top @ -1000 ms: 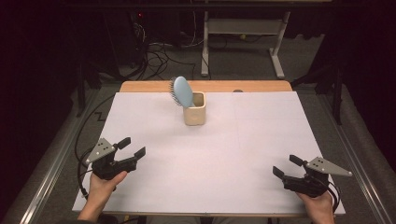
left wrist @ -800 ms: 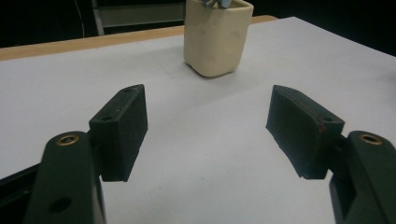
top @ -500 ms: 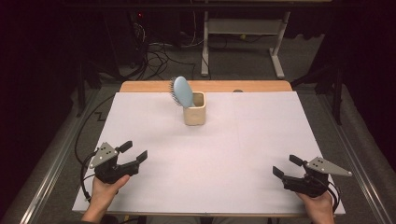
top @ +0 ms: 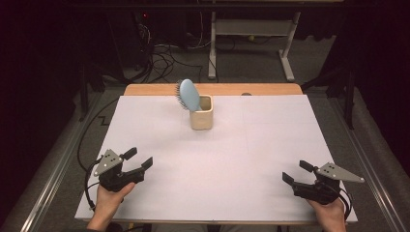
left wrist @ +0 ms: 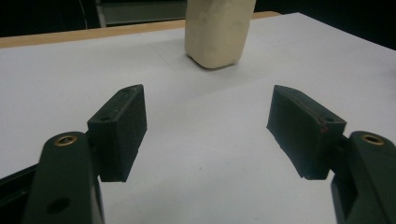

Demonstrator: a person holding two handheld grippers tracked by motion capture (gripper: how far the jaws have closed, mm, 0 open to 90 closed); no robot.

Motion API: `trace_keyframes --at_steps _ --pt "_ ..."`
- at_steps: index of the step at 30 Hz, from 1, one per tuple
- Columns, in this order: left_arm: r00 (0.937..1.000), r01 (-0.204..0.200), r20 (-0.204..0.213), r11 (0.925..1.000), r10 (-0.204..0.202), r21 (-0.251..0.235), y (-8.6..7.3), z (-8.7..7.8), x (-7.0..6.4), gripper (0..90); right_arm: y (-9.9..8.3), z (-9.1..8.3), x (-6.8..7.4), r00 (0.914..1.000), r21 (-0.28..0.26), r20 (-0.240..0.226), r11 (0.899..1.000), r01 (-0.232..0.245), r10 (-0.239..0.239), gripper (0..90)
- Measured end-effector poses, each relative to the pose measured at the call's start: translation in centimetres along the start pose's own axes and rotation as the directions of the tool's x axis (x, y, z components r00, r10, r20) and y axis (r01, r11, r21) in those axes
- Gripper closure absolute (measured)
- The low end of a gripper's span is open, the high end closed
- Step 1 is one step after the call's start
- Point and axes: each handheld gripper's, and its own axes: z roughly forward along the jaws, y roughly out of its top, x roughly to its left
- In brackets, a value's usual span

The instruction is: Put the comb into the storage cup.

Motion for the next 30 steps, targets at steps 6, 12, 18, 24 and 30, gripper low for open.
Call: trace_keyframes --at_steps 6,12,18,24,30 --pt "0.9999 0.012 -0.005 0.9999 -0.012 0.007 -0.4 0.0 0.2 29.2 0.0 0.0 0.0 1.0000 0.000 -0.002 1.000 0.000 0.000 17.2" --pt "0.9997 0.021 -0.014 0.9997 -0.021 0.012 -0.7 0.0 0.4 29.2 0.0 0.0 0.0 1.0000 0.001 -0.002 1.000 0.000 0.000 17.2" --pt "0.9994 0.024 -0.026 0.9996 -0.023 0.013 -0.9 0.1 0.7 29.3 0.0 0.0 0.0 1.0000 0.002 -0.003 1.000 0.004 -0.004 17.2" --pt "0.9989 0.034 -0.034 0.9994 -0.033 0.010 -1.1 0.1 0.9 29.3 0.0 0.0 0.0 1.0000 0.002 -0.004 1.000 0.004 -0.004 17.2" --pt "0.9980 0.050 -0.039 0.9987 -0.050 0.011 -1.3 0.2 1.1 29.3 0.0 0.0 0.0 1.0000 0.004 -0.005 1.000 0.002 -0.002 17.2"
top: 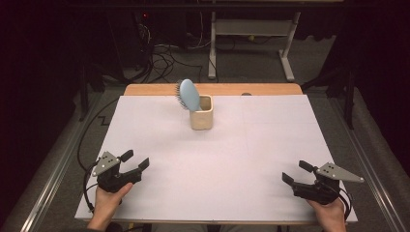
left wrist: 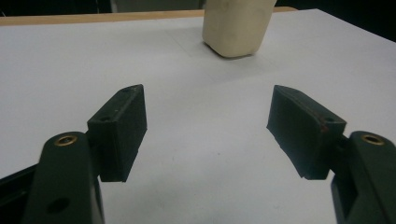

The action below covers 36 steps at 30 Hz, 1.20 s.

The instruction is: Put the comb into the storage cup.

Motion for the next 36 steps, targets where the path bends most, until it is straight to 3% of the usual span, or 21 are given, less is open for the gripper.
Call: trace_keyframes --at_steps 16,24,36 --pt "0.9985 0.048 -0.026 0.9988 -0.048 0.001 -0.7 -0.1 0.4 29.8 0.0 -0.1 0.0 1.0000 -0.003 -0.003 1.000 -0.001 0.001 17.2" --pt "0.9974 0.060 -0.041 0.9969 -0.058 0.050 -1.2 0.2 0.4 30.1 0.0 -0.1 0.0 1.0000 -0.004 -0.005 1.000 -0.004 0.004 17.2" --pt "0.9954 0.086 -0.045 0.9956 -0.084 0.038 -1.2 -0.1 0.7 30.0 0.0 -0.1 0.0 1.0000 -0.002 -0.005 1.000 -0.003 0.003 17.2"
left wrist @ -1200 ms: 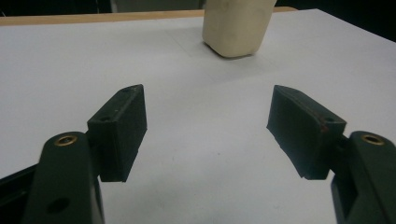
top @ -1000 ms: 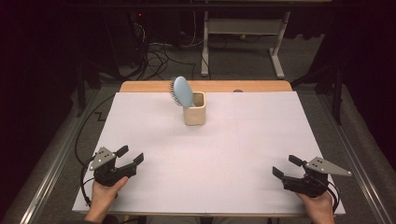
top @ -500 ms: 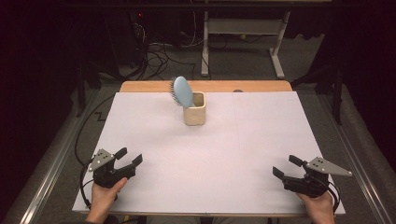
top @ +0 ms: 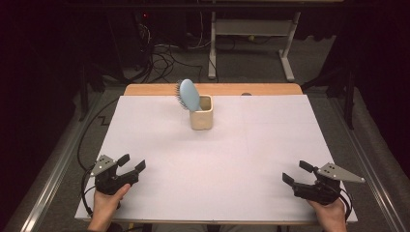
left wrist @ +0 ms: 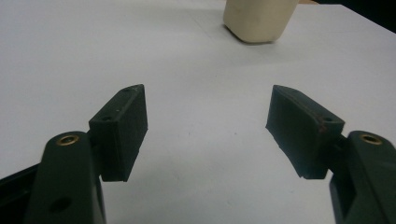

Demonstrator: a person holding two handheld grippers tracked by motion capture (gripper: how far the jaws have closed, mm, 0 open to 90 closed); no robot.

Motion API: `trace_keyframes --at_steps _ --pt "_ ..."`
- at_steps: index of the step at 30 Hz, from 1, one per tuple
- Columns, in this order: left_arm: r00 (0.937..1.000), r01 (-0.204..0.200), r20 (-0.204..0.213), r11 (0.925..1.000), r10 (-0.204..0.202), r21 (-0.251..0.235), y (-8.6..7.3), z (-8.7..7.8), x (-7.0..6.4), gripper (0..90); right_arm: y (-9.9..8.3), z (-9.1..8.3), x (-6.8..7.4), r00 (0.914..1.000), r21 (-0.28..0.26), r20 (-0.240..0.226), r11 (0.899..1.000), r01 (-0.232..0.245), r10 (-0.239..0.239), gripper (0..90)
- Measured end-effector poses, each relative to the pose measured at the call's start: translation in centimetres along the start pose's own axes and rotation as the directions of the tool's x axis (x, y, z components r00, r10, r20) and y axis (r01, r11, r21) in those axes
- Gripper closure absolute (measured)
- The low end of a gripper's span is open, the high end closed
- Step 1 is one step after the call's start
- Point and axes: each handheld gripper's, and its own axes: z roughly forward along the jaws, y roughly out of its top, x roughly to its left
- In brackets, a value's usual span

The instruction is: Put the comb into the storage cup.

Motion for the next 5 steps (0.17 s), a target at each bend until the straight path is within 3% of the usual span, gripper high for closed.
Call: trace_keyframes --at_steps 5 --pt "1.0000 0.005 0.003 1.0000 -0.005 -0.005 0.03 -0.06 0.05 30.0 0.01 0.03 0.01 1.0000 0.002 -0.001 1.000 0.000 0.000 17.3"
